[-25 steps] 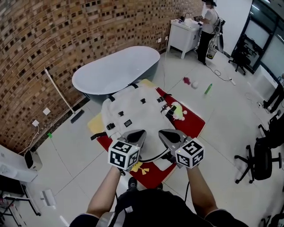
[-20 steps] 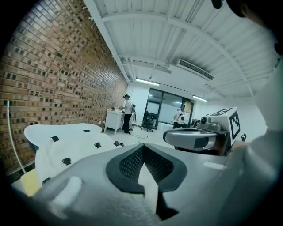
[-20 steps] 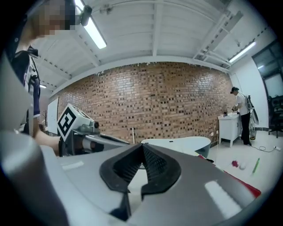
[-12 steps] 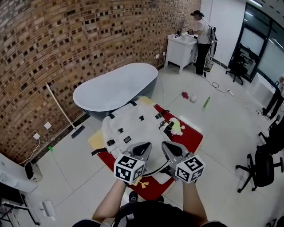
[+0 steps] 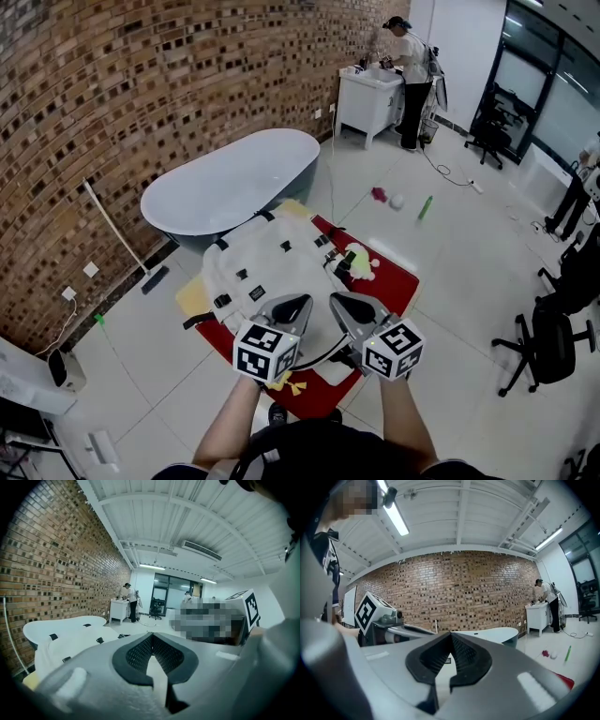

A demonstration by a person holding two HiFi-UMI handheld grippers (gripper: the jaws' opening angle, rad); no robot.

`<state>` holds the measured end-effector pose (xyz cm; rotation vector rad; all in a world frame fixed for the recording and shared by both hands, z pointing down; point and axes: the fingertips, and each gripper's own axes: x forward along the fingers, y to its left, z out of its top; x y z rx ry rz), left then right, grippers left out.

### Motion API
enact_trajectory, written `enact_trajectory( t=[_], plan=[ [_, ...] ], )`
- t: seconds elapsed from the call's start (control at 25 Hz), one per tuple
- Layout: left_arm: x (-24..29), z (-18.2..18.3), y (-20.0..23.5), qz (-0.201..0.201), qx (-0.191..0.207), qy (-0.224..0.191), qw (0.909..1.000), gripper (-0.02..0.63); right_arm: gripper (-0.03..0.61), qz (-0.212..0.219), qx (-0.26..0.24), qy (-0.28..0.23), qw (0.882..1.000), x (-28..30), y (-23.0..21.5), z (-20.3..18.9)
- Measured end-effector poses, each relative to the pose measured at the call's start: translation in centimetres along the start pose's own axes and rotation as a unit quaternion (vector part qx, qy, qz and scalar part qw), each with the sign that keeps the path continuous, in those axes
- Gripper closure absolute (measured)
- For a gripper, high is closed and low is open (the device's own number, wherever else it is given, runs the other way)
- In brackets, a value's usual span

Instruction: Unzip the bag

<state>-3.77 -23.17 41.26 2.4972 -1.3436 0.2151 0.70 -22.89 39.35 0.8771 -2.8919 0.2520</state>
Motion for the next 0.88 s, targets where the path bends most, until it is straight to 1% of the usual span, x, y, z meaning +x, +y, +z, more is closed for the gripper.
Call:
enact_trajectory(
  t=[0.52,0.88],
  plan=[
    [0.2,-0.2,-0.7,-0.010,0.005,0.007,0.9999,0.611,0.574,0.007,-0.018,0.002,1.000,0.1,0.1,0.5],
    [0.4,-0.6,-1.3,-0.011,0.006,0.012,0.9999,0.611,0.574,0.012,-0.021,0.005,1.000,-0.1,0.2,0.3]
  ],
)
